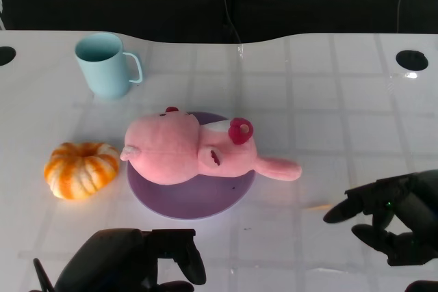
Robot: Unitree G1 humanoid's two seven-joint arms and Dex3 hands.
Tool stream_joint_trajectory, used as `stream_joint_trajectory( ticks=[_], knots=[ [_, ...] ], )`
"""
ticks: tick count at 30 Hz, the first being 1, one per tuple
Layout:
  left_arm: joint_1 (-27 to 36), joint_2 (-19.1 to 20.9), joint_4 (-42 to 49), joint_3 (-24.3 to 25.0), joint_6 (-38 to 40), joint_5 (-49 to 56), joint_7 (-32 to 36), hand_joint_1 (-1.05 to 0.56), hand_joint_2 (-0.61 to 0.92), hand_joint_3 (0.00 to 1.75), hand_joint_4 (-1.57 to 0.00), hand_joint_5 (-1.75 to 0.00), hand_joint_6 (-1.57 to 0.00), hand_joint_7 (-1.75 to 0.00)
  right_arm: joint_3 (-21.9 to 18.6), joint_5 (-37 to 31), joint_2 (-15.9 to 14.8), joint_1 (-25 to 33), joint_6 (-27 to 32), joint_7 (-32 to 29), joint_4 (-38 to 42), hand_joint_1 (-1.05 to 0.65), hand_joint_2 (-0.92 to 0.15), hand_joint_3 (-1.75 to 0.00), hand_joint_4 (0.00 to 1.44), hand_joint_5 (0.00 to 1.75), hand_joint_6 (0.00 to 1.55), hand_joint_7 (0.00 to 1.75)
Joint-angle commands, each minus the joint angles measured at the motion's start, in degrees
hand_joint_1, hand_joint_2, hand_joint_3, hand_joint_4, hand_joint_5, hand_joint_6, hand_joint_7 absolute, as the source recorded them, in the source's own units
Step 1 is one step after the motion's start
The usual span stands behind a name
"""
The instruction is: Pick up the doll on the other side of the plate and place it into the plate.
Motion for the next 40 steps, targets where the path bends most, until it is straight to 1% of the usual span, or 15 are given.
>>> stream_joint_trajectory(
  ticks=[1, 2, 4, 6, 7, 9, 11, 13, 16, 17, 19, 22, 29, 34, 40],
  knots=[
    [0.4, 0.5, 0.2, 0.5, -0.5, -0.5, 0.5, -0.29, 0.92, 0.31, -0.68, -1.58, -0.69, -1.15, -0.5, 0.3, -0.6, 0.7, -0.8, -0.7, 0.7, 0.05, -0.43, -0.84, 0.99, 1.31, 1.19, 0.42],
    [0.4, 0.5, 0.1, 0.5, -0.5, -0.6, 0.5, -0.29, 0.92, 0.31, -0.69, -1.59, -0.69, -1.16, -0.6, 0.5, -0.6, 0.6, -0.9, -0.7, 0.9, 0.05, -0.41, -0.87, 1.00, 1.32, 1.19, 0.42],
    [0.3, 0.6, 0.2, 0.6, -0.6, -0.6, 0.5, -0.28, 0.92, 0.31, -0.68, -1.59, -0.68, -1.15, -0.6, 0.6, -0.5, 0.4, -1.2, -0.7, 1.4, 0.06, -0.32, -1.07, 1.01, 1.35, 1.20, 0.49],
    [0.2, 0.6, 0.3, 0.7, -0.6, -0.6, 0.5, -0.28, 0.92, 0.31, -0.68, -1.58, -0.69, -1.15, -0.4, 0.4, -0.6, 0.3, -1.5, -0.7, 1.7, 0.07, -0.26, -1.21, 1.01, 1.43, 1.19, 0.58],
    [0.1, 0.6, 0.3, 0.8, -0.5, -0.6, 0.5, -0.28, 0.92, 0.31, -0.68, -1.58, -0.68, -1.14, -0.4, 0.4, -0.6, 0.3, -1.6, -0.7, 1.8, 0.07, -0.23, -1.28, 1.00, 1.49, 1.15, 0.70],
    [0.1, 0.5, 0.1, 0.8, 0.0, -0.4, 0.3, -0.28, 0.92, 0.31, -0.67, -1.58, -0.68, -1.14, -0.1, 0.5, -0.6, 0.0, -2.2, -0.8, 2.5, 0.09, -0.20, -1.35, 1.00, 1.56, 1.10, 0.87],
    [0.0, 0.5, 0.3, 0.8, -0.3, -0.4, 0.5, -0.28, 0.92, 0.31, -0.67, -1.57, -0.69, -1.14, 0.1, 1.4, -0.2, -0.2, -2.3, -0.6, 3.2, 0.07, -0.21, -1.38, 1.00, 1.62, 1.05, 0.99],
    [-0.1, 0.5, 0.8, 0.9, -1.1, -0.6, 0.9, -0.28, 0.92, 0.31, -0.67, -1.56, -0.69, -1.13, 0.3, 4.4, 0.8, -0.2, -0.7, 1.2, 3.1, 0.05, -0.22, -1.39, 0.97, 1.64, 1.00, 1.03],
    [-0.1, 0.4, 1.0, 1.0, -1.2, -0.8, 0.9, -0.28, 0.92, 0.31, -0.67, -1.56, -0.69, -1.13, 0.4, 9.8, 1.9, 0.0, 3.2, 4.9, 1.9, 0.04, -0.25, -1.36, 0.93, 1.65, 0.93, 1.03],
    [0.0, 0.4, 0.8, 1.0, -0.9, -0.8, 0.7, -0.28, 0.92, 0.31, -0.67, -1.56, -0.69, -1.13, 0.5, 11.0, 1.9, 0.0, 4.3, 6.1, 1.5, 0.03, -0.31, -1.28, 0.89, 1.61, 0.89, 1.03],
    [0.0, 0.5, 0.5, 1.1, -0.7, -0.7, 0.5, -0.28, 0.92, 0.31, -0.67, -1.56, -0.68, -1.13, 0.7, 12.8, 2.0, -0.2, 5.8, 7.8, 1.0, 0.02, -0.35, -1.20, 0.87, 1.59, 0.87, 1.06],
    [-0.1, 0.6, 0.7, 1.1, -0.9, -0.8, 0.5, -0.29, 0.92, 0.32, -0.67, -1.56, -0.68, -1.13, 0.9, 14.0, 2.3, -0.3, 7.0, 9.0, 0.8, 0.03, -0.37, -1.15, 0.87, 1.60, 0.86, 1.12],
    [-0.4, 0.6, 0.8, 0.8, -1.0, -0.2, 0.7, -0.29, 0.92, 0.32, -0.67, -1.57, -0.69, -1.13, 0.9, 16.9, 3.0, -0.6, 8.9, 10.5, 0.9, 0.05, -0.37, -1.24, 0.80, 1.74, 0.77, 1.36],
    [-0.4, 0.7, 0.7, 0.9, -1.0, -0.3, 0.5, -0.29, 0.92, 0.32, -0.67, -1.55, -0.69, -1.13, 0.7, 17.4, 3.0, -0.6, 10.5, 11.0, 0.1, 0.08, -0.38, -1.24, 0.77, 1.75, 0.74, 1.41],
    [0.3, 0.8, 0.4, 0.9, -1.4, -0.4, 0.6, -0.29, 0.92, 0.32, -0.69, -1.56, -0.69, -1.14, 0.7, 16.5, 2.6, -0.3, 9.1, 10.4, 0.3, 0.07, -0.37, -1.22, 0.79, 1.75, 0.74, 1.40]
  ],
)
